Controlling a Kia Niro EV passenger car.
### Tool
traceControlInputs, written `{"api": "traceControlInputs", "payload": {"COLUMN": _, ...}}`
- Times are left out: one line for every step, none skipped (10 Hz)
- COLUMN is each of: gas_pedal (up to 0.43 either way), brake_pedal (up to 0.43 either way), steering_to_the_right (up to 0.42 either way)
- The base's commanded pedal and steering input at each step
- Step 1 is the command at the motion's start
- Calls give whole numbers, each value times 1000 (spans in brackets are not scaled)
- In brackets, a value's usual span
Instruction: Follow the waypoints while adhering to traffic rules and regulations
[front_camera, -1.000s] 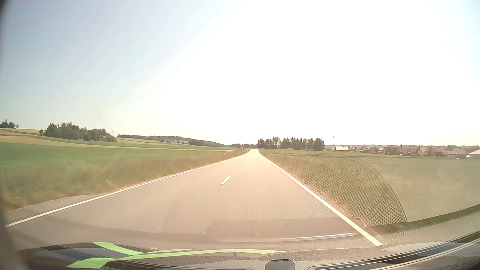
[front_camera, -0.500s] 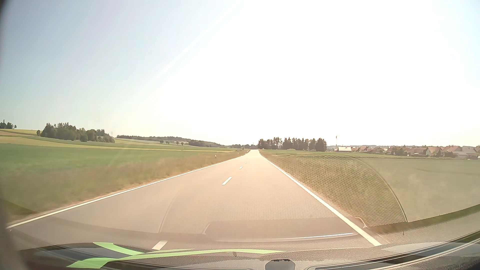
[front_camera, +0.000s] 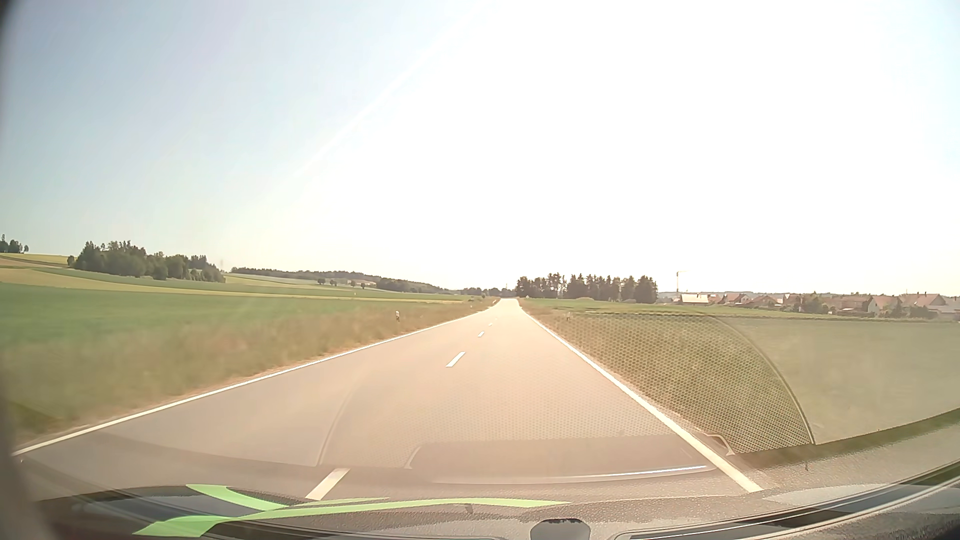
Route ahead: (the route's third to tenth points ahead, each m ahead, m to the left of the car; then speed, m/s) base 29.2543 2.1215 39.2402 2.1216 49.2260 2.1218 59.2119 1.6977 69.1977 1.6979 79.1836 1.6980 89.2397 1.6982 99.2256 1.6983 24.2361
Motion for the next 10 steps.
{"api": "traceControlInputs", "payload": {"gas_pedal": 209, "brake_pedal": 0, "steering_to_the_right": 0}}
{"api": "traceControlInputs", "payload": {"gas_pedal": 209, "brake_pedal": 0, "steering_to_the_right": 0}}
{"api": "traceControlInputs", "payload": {"gas_pedal": 209, "brake_pedal": 0, "steering_to_the_right": 1}}
{"api": "traceControlInputs", "payload": {"gas_pedal": 209, "brake_pedal": 0, "steering_to_the_right": 1}}
{"api": "traceControlInputs", "payload": {"gas_pedal": 209, "brake_pedal": 0, "steering_to_the_right": 1}}
{"api": "traceControlInputs", "payload": {"gas_pedal": 197, "brake_pedal": 0, "steering_to_the_right": 0}}
{"api": "traceControlInputs", "payload": {"gas_pedal": 177, "brake_pedal": 0, "steering_to_the_right": 0}}
{"api": "traceControlInputs", "payload": {"gas_pedal": 177, "brake_pedal": 0, "steering_to_the_right": -1}}
{"api": "traceControlInputs", "payload": {"gas_pedal": 177, "brake_pedal": 0, "steering_to_the_right": -1}}
{"api": "traceControlInputs", "payload": {"gas_pedal": 189, "brake_pedal": 0, "steering_to_the_right": -1}}
